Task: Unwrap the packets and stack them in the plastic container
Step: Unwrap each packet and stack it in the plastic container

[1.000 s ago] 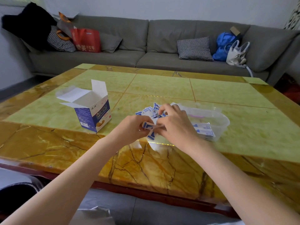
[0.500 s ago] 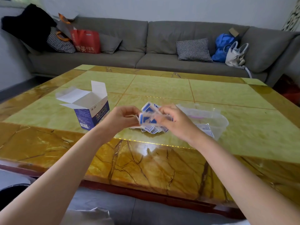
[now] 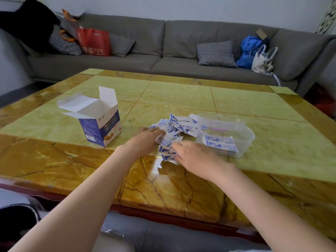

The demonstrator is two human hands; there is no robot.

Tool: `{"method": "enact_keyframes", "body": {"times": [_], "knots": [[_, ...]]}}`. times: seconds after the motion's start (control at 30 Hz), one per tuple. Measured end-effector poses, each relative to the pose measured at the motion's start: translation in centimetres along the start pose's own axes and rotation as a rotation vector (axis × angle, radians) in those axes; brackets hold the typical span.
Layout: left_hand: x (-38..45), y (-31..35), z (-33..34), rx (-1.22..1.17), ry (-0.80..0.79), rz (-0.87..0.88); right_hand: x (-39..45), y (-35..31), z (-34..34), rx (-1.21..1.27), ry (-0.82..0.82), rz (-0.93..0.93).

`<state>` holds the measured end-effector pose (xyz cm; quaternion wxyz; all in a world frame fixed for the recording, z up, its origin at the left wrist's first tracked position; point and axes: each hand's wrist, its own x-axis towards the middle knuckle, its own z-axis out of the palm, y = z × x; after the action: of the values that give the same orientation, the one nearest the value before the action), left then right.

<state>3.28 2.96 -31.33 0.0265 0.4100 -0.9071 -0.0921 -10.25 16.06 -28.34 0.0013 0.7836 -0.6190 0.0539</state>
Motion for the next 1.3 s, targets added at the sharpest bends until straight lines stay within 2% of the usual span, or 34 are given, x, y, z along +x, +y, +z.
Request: {"method": "enact_keyframes", "body": {"times": [0.1, 0.23, 0.4, 0.53, 0.63, 0.73, 1.03, 1.1, 1.2, 1.3], "knots": [[0.2, -0.1, -0.3, -0.023, 0.036, -0.088, -0.2, 0.4, 0.3, -0.043, 0.002, -0.002], [-0.4, 0.5, -1.1, -0.05, 0.08, -0.069, -0.3, 1.2, 0.9, -0.057, 0.021, 0.004], [-2.1, 0.1, -2.7, -0.071, 0.153, -0.091, 0.6, 0.9, 1.1, 0.039, 0.079, 0.024], [-3.4, 0.6, -3.5, -0.114, 0.038, -0.001, 1.3, 0.6, 0.8, 0.026, 0.301, -0.042], [-4.3, 1.4, -3.5, -0.111, -0.044, 0.091, 1.7, -0.2, 0.5, 0.155, 0.174, -0.059], [-5.0, 1.3, -3.5, -0.235, -0.063, 0.098, 1.9, -0.7, 0.6, 0.248, 0.131, 0.018], [-5.2, -0.8, -3.4, -0.657, 0.046, -0.107, 1.9, -0.2, -0.3, 0.431, 0.43, 0.271], [-5.1, -0.7, -3.4, -0.775, 0.042, -0.173, 1.9, 0.1, -0.6, 0.484, 0.422, 0.32], [-5.3, -0.4, -3.5, -0.897, 0.031, -0.183, 1.8, 0.2, -0.8, 0.563, 0.387, 0.345], [-5.3, 0.1, -3.6, -0.847, 0.038, -0.14, 1.8, 0.2, -0.8, 0.599, 0.332, 0.346]]}}
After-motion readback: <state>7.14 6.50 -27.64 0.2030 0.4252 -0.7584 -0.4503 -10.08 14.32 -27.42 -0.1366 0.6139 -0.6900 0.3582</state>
